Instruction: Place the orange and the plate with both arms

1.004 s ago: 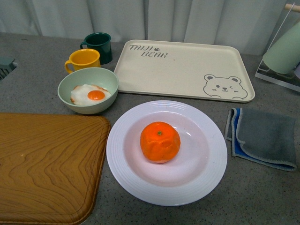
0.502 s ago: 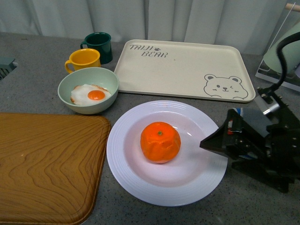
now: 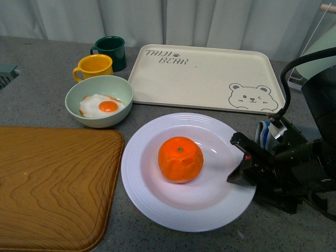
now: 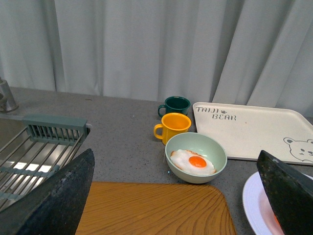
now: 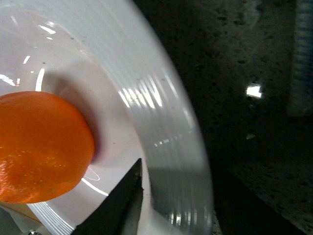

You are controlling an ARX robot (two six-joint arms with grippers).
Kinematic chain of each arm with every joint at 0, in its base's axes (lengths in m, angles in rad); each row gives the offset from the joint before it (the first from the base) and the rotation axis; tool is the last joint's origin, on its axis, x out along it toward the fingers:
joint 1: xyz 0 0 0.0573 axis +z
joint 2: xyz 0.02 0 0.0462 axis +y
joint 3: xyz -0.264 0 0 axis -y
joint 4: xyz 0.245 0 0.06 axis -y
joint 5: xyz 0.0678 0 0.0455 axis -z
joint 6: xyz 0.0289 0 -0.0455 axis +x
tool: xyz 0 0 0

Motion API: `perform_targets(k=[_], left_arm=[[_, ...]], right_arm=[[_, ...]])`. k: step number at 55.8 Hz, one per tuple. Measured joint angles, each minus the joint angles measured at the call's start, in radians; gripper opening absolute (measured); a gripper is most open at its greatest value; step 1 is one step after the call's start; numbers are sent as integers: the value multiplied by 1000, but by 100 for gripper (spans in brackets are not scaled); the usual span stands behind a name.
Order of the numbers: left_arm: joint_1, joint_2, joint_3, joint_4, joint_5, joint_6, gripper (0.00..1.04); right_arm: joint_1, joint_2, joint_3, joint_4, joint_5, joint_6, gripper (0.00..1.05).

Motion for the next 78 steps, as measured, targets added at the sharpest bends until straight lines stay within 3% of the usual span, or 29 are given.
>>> perform_targets(k=[5, 16, 23, 40, 52, 78], left_arm=[[0, 0, 0, 0, 0, 0, 98], [0, 0, 0, 0, 0, 0, 98], [0, 0, 0, 0, 0, 0, 98], [0, 0, 0, 0, 0, 0, 98], [0, 0, 0, 0, 0, 0, 98], [0, 0, 0, 0, 0, 0, 98]], right_arm=[[-15, -1, 0, -28, -14, -3, 20], [-43, -47, -16, -6, -92, -6, 12], [-48, -93, -53, 89, -156, 6, 4], [-86, -98, -86, 430, -232, 152, 4], [-72, 27, 115, 405, -192, 243, 4], [-26, 327, 610, 177, -39, 384, 4]])
